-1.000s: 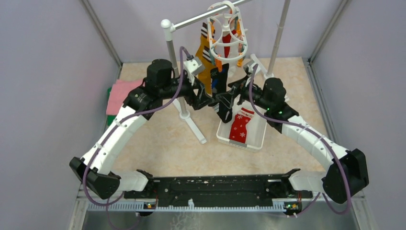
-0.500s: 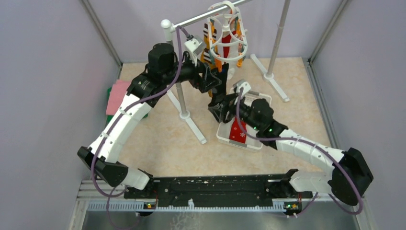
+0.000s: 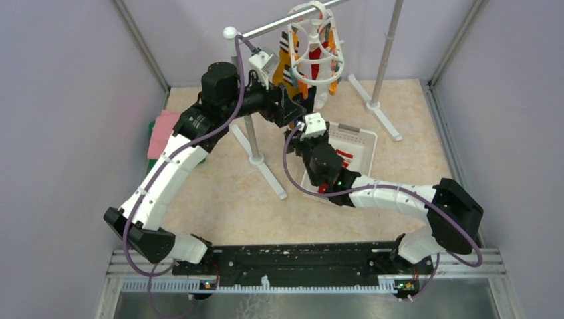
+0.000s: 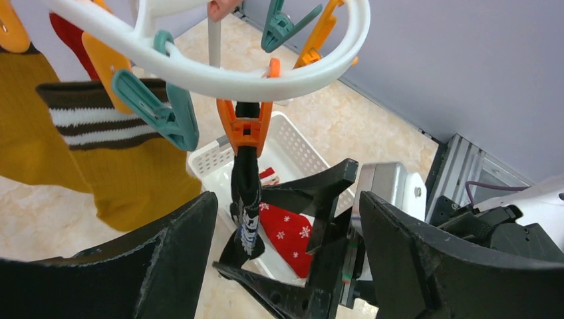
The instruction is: Remove the socks clipped to the hanger
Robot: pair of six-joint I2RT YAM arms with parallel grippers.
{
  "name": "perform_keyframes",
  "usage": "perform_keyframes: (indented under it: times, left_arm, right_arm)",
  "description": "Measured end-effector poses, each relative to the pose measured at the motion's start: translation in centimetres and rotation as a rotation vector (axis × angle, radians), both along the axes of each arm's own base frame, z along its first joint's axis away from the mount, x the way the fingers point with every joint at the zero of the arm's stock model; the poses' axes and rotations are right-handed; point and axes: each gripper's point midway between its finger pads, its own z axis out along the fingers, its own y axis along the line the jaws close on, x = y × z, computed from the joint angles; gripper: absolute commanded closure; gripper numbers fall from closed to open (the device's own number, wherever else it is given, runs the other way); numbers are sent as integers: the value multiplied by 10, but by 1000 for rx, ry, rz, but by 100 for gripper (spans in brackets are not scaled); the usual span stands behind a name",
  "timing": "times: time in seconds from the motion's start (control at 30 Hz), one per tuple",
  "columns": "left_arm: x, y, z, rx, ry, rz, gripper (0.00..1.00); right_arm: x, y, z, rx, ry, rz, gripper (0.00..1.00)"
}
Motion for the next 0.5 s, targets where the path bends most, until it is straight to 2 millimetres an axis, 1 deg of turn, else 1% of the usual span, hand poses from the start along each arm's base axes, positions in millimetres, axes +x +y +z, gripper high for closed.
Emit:
perform_keyframes:
  times: [0.1,0.13,0.17,0.23,0.37,0.43,0.5]
  left_arm:
    - [-2,2,-4,-4,22,12,15]
    - [-1,2,-4,-6,25,15,15]
    - [-2,2,-4,-9,31,17,15]
    - [-1,2,-3,-15,38,22,16]
    - [0,0,0,-34,54,25,15]
    - [4,-5,6,-57,59,18,14]
    - [7,-13,14,-93,69,1,13]
  right_arm:
    - [6,-3,11,20,-24,-49,65]
    - [6,-5,15,34,-34,-58,73]
    - [5,-8,19,51,-43,-65,78]
    - [1,-16,23,75,-54,-71,81]
    - [-11,-34,37,135,-68,-63,82]
    - [-16,-38,46,170,-75,-49,82]
    - [-21,-39,50,203,-75,-24,82]
